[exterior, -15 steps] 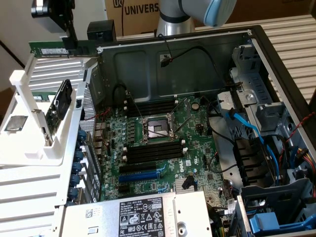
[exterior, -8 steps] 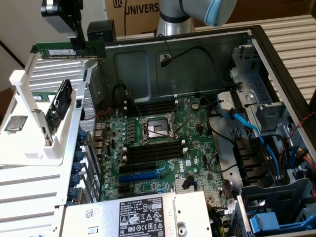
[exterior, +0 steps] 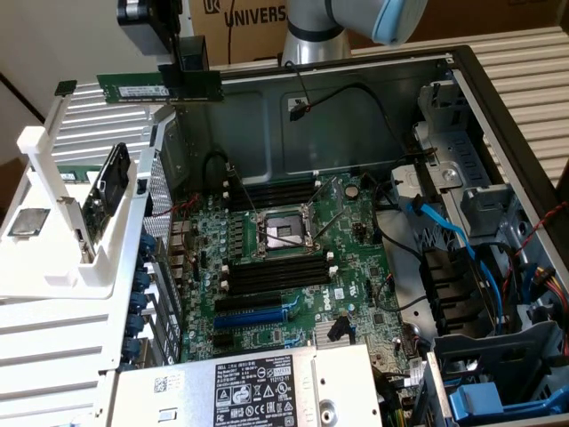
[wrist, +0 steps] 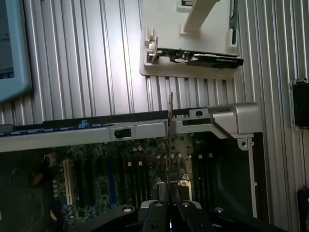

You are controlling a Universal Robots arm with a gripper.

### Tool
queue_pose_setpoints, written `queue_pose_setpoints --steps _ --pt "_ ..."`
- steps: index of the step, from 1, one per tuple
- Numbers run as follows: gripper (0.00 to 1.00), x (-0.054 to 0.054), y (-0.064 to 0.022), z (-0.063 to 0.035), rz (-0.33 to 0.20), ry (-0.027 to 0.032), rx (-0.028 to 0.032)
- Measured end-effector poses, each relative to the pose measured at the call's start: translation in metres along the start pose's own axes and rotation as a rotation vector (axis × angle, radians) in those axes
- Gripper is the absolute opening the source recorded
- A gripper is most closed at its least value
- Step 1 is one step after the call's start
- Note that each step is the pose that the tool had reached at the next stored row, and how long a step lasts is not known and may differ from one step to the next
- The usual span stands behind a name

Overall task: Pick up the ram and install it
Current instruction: 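Pick up the ram and move it above insertion slot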

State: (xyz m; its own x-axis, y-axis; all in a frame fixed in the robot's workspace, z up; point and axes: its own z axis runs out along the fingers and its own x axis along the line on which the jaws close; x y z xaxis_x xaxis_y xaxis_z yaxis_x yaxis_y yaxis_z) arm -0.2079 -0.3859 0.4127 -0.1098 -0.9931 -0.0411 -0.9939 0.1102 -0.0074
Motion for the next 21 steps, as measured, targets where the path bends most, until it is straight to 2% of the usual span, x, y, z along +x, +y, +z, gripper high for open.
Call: queue_pose_setpoints --steps 11,12,18,21 --pt "0.13 -0.003 -0.0391 0.0005 -0.028 0.0002 -0.0054" --pt "0.13 -0.004 -0.046 0.0005 -0.036 0.0003 -0.006" --pt "0.13 -0.005 -0.0591 0.0008 -0.081 0.0001 -0.008" --pt "0.13 0.0 -0.0648 0.0019 -0.085 0.0 -0.0081"
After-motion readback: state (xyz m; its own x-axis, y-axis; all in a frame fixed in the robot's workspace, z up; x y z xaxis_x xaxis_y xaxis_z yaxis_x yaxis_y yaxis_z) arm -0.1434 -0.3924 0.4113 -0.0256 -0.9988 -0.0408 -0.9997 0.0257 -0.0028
